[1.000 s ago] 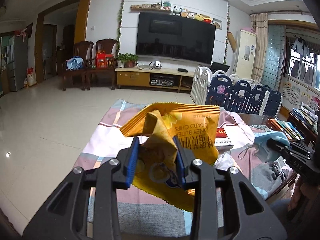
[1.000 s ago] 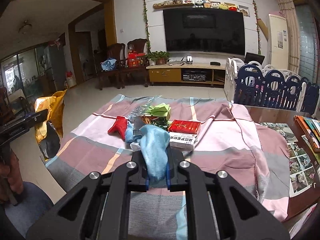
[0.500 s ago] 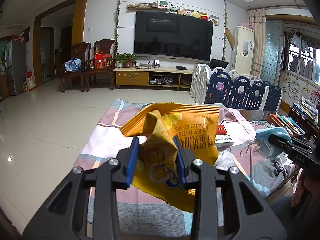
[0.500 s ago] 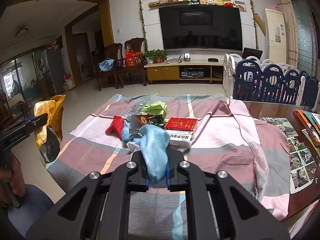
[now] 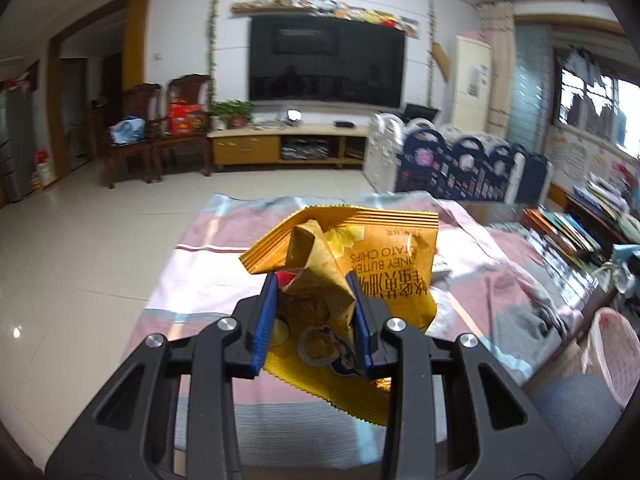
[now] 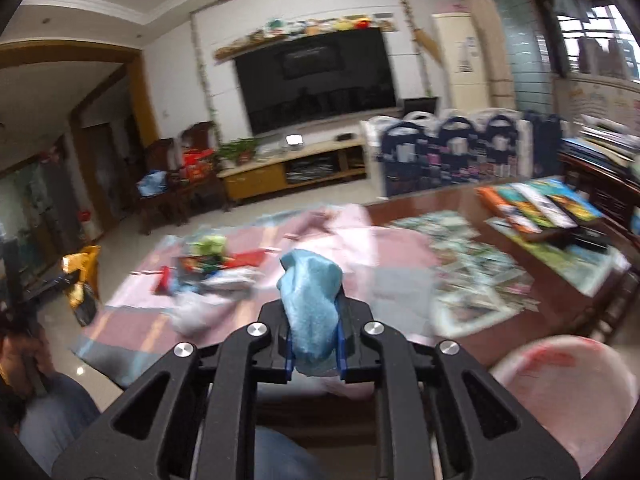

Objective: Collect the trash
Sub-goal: 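Carry both items to the white bin and open both tools over it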

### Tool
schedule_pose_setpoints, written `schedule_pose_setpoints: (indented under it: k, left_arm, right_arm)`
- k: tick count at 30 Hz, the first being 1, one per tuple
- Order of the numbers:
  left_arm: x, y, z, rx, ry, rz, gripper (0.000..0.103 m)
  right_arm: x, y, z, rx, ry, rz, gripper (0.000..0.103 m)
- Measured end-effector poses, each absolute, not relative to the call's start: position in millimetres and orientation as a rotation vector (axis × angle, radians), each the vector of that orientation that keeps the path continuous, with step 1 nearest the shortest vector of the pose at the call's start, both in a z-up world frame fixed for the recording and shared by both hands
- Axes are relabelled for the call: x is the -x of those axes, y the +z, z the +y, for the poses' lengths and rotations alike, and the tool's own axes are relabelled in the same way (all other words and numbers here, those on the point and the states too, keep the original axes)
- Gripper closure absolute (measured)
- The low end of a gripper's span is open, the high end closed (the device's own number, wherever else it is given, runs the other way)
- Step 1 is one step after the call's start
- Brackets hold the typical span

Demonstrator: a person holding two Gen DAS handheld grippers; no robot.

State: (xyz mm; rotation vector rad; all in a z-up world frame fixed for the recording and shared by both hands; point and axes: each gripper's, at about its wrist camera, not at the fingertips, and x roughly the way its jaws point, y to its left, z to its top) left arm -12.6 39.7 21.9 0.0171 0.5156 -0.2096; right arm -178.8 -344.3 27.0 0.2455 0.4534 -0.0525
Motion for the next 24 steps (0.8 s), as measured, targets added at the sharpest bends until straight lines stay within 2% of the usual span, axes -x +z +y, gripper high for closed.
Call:
schedule_pose_setpoints:
  k: [4,5,6,7,8,9,12,15,18,21,24]
  left_arm:
    - [11.9,27.7,-27.6,0.018,-0.370,0.551,0.068]
    - [16.1,33.0,-60.9,0.012,-0.441,0.546,0.068]
    - [21.6,36.2,-91.1,-0.004,-0.503,0.544,0.068]
    - [27.3,39.3,-120.5,-0.025,-0.562,0.544,0.068]
    - [32.7,40.8,-146.9,-0.043,-0.616,0.548,0.068]
    - [41.7,42.2,-184.3,-0.068,-0.692,0.558,0.068]
    - [69.7,39.7,-270.8,-0.115,-0.866,0.599,0.066]
    - [93.3,31.7,-336.5,-0.124,-0.989,0.656,0.059]
    - [105.1,14.5,-381.5,-0.155,-1.008,0.727,0.003]
    - [102.7,1.0,-384.7,-0.185,-0.952,0.760,0.003]
    - [86.8,6.2,-347.5,-0.107,-0.922,0.754,0.003]
  right_arm:
    - [231.9,-5.0,-413.4,-0.257,-0.253,0.522,0.084]
    - [241.5,-16.0,-428.2,-0.272,-0.292,0.550,0.080]
    - [248.1,-27.0,-440.0,-0.293,-0.313,0.583,0.068]
    - [250.8,-36.4,-448.9,-0.311,-0.329,0.611,0.059]
    - [255.5,-42.6,-455.4,-0.321,-0.353,0.626,0.039]
    - [261.2,-46.9,-462.4,-0.329,-0.393,0.631,0.024]
    - [292.5,-37.9,-469.1,-0.348,-0.493,0.523,0.021]
    - [328.8,-14.0,-476.8,-0.379,-0.583,0.358,0.015]
    - [347.3,2.7,-486.9,-0.404,-0.589,0.292,0.015]
    - [346.0,17.5,-486.1,-0.393,-0.569,0.285,0.015]
    - [331.6,19.7,-472.7,-0.369,-0.525,0.300,0.015]
